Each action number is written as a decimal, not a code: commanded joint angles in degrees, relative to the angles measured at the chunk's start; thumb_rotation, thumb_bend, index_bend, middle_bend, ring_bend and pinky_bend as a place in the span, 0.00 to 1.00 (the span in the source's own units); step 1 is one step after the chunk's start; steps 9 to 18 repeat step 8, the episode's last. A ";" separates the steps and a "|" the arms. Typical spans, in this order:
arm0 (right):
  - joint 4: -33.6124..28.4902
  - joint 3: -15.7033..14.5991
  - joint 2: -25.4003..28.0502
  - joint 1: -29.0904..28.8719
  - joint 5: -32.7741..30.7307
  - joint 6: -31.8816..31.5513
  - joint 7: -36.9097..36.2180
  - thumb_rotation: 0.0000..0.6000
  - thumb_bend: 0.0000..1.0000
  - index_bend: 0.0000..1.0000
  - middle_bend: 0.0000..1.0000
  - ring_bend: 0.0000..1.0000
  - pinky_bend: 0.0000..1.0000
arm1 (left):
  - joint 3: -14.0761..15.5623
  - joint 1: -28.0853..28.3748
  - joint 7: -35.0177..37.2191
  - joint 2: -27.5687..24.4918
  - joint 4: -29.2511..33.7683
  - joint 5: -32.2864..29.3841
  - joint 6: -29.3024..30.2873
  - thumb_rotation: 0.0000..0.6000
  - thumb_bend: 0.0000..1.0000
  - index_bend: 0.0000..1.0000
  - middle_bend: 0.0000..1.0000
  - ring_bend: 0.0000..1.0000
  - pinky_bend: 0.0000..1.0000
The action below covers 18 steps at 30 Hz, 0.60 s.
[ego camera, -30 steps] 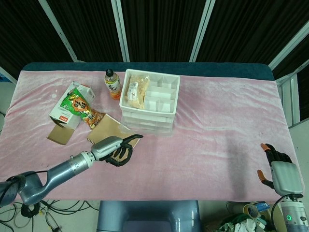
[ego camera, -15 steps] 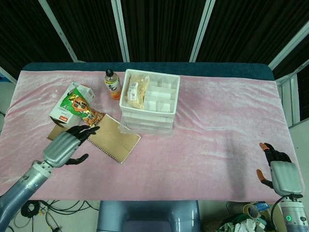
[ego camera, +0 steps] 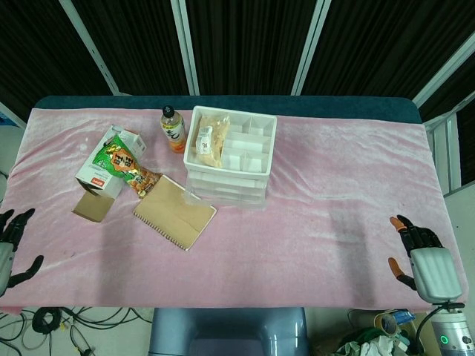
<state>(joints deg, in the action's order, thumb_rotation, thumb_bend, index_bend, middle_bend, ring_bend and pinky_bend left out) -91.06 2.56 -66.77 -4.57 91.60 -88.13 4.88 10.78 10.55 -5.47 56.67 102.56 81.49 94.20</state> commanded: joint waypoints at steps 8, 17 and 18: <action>-0.38 0.18 -0.17 -0.02 -0.68 0.34 0.69 1.00 0.26 0.13 0.10 0.22 0.21 | -2.63 -3.17 4.41 -0.78 -3.27 -0.27 -1.51 1.00 0.30 0.05 0.12 0.01 0.06; -0.38 0.18 -0.17 -0.02 -0.68 0.34 0.69 1.00 0.26 0.13 0.10 0.22 0.21 | -2.63 -3.17 4.41 -0.78 -3.27 -0.27 -1.51 1.00 0.30 0.05 0.12 0.01 0.06; -0.38 0.18 -0.17 -0.02 -0.68 0.34 0.69 1.00 0.26 0.13 0.10 0.22 0.21 | -2.63 -3.17 4.41 -0.78 -3.27 -0.27 -1.51 1.00 0.30 0.05 0.12 0.01 0.06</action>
